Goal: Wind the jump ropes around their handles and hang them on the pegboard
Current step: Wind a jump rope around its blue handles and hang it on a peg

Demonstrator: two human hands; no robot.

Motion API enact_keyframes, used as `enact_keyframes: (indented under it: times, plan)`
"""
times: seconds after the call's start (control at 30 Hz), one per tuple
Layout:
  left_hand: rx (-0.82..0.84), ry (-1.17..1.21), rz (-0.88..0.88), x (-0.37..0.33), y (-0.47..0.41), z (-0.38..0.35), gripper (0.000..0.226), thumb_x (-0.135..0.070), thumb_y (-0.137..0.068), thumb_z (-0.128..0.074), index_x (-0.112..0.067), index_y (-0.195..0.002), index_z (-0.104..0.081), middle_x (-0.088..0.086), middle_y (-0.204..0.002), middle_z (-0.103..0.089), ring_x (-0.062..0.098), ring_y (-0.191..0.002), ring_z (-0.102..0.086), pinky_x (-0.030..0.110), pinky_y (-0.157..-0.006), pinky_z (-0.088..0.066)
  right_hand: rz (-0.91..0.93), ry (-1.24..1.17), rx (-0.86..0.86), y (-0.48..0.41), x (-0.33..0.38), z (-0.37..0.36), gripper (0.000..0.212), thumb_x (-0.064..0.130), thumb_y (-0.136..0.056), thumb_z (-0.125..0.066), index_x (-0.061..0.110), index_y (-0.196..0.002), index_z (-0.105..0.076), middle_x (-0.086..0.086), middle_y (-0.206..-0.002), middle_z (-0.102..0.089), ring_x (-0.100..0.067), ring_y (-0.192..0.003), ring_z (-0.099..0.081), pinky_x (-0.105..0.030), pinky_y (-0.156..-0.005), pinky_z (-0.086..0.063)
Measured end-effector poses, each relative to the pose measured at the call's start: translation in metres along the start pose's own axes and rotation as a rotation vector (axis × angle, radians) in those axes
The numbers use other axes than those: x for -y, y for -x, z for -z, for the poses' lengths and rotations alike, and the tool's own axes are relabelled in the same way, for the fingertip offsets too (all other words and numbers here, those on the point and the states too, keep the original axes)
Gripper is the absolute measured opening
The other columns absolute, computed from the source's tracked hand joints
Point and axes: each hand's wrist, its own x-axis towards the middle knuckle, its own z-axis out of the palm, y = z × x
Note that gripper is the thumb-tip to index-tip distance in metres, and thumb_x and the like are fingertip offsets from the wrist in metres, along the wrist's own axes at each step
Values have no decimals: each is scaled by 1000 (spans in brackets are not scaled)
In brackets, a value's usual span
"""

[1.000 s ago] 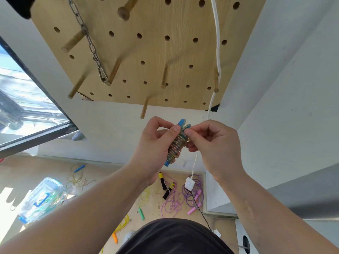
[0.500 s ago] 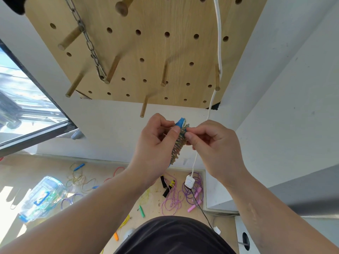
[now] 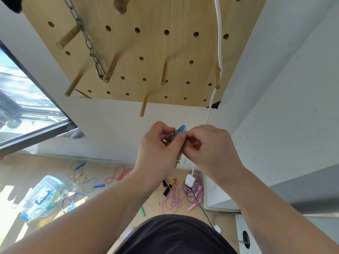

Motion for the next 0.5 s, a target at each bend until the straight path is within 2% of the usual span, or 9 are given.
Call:
enact_keyframes:
  times: [0.1, 0.2, 0.27, 0.33, 0.43, 0.5]
  plan:
    - [24, 4, 12, 6, -2, 0, 14, -21, -89, -73, -20, -89, -60, 9, -82, -72, 37, -68, -64, 52, -61, -54, 40, 48, 5, 0, -3, -2, 7, 15, -77, -66, 10, -75, -71, -3, -63, -61, -23, -57, -57, -39, -50, -50]
    - [55, 85, 92, 6, -3, -1, 10, -11, -90, -68, -17, -94, -61, 14, -87, -72, 23, -68, -61, 42, -62, -50, 68, 53, -26, 0, -5, -2, 5, 12, -76, -66, 8, -74, -69, -4, -64, -59, -24, -56, -55, -38, -48, -49]
    - [96, 133, 168, 1, -4, -2, 14, -6, -91, -62, -15, -101, -63, 9, -85, -74, 18, -69, -62, 35, -62, -51, 101, 58, -39, 0, -5, -2, 9, 12, -77, -61, 8, -73, -68, -4, -64, -58, -24, -56, -54, -38, -47, -47]
    - [141, 166, 223, -2, -4, -3, 17, -1, -91, -56, -11, -100, -66, 3, -74, -70, 14, -65, -61, 28, -56, -51, 138, 54, -56, 1, -6, -3, 11, 11, -77, -59, 8, -74, -69, -3, -66, -58, -21, -57, -53, -37, -49, -45]
    - [160, 190, 200, -3, 0, -6, 16, -1, -92, -54, -10, -86, -66, 0, -66, -59, 11, -60, -53, 24, -54, -44, 101, -67, -90, 2, -8, -2, 11, 1, -75, -65, 9, -79, -71, 1, -71, -60, -9, -62, -51, -24, -55, -44]
    - [130, 218, 163, -2, 2, -9, 13, -4, -96, -56, -9, -88, -65, 0, -69, -59, 11, -63, -53, 23, -56, -45, 12, -198, -93, 2, -8, 0, 13, 0, -77, -65, 9, -83, -72, 3, -76, -63, -5, -67, -54, -16, -61, -45]
